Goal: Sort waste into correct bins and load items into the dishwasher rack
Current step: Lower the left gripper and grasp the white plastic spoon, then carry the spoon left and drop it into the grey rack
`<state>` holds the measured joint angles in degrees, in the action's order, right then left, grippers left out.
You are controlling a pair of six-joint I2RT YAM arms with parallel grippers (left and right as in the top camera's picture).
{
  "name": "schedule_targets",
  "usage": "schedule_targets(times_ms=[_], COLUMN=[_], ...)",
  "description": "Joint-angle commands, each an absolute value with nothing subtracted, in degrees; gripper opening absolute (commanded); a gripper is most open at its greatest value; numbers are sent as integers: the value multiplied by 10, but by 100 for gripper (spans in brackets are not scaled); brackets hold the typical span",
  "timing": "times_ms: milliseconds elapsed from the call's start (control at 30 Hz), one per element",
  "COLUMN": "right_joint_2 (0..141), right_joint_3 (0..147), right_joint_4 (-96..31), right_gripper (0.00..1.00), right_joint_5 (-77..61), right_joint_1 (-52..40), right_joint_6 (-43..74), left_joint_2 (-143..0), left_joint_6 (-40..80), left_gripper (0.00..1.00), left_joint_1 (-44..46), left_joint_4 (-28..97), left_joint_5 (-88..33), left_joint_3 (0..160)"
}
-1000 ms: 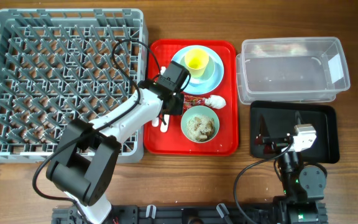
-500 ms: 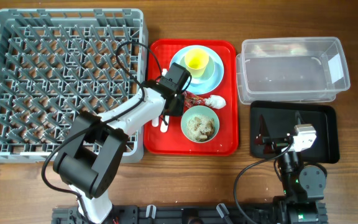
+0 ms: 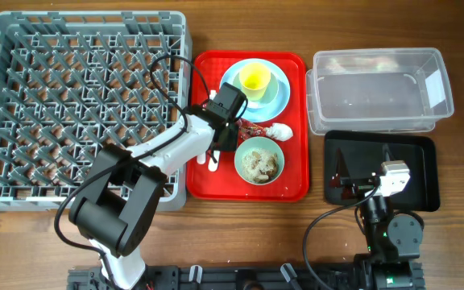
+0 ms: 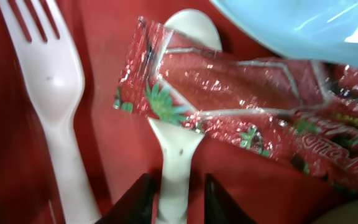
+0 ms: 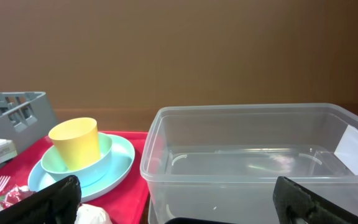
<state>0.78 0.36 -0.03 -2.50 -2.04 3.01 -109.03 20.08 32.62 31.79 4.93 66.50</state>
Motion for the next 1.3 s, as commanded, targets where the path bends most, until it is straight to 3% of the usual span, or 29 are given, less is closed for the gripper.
schedule_targets(times_ms=[0, 267, 433, 667, 800, 1000, 1100, 1267], right_joint_2=[5, 5, 5, 5, 5, 5, 5, 5], right_joint_3=[3, 3, 3, 3, 3, 3, 3, 3], right_joint_4=[1, 1, 1, 1, 1, 1, 1, 1], right_gripper=[100, 100, 100, 100, 100, 100, 100, 100], right_joint_5=[-20, -20, -20, -20, -20, -20, -20, -20], right_joint_1=[-17, -17, -17, -17, -17, -17, -17, -17], right_joint_6=[34, 34, 34, 34, 34, 34, 34, 34], left_joint_2=[-1097, -1097, -1096, -1023, -937, -810, -807, -847], left_joint_6=[199, 200, 197, 197, 198, 198, 198, 204], left_gripper=[28, 22, 4, 4, 4, 4, 4, 4], left_joint_1=[327, 328, 327, 326, 326, 323, 303, 243], left_joint_4=[312, 308, 308, 332, 353, 363, 378, 365], left_joint_5=[61, 61, 61, 73, 183, 255, 321, 319], left_joint_3=[651, 650, 650, 666, 666, 666, 665, 648])
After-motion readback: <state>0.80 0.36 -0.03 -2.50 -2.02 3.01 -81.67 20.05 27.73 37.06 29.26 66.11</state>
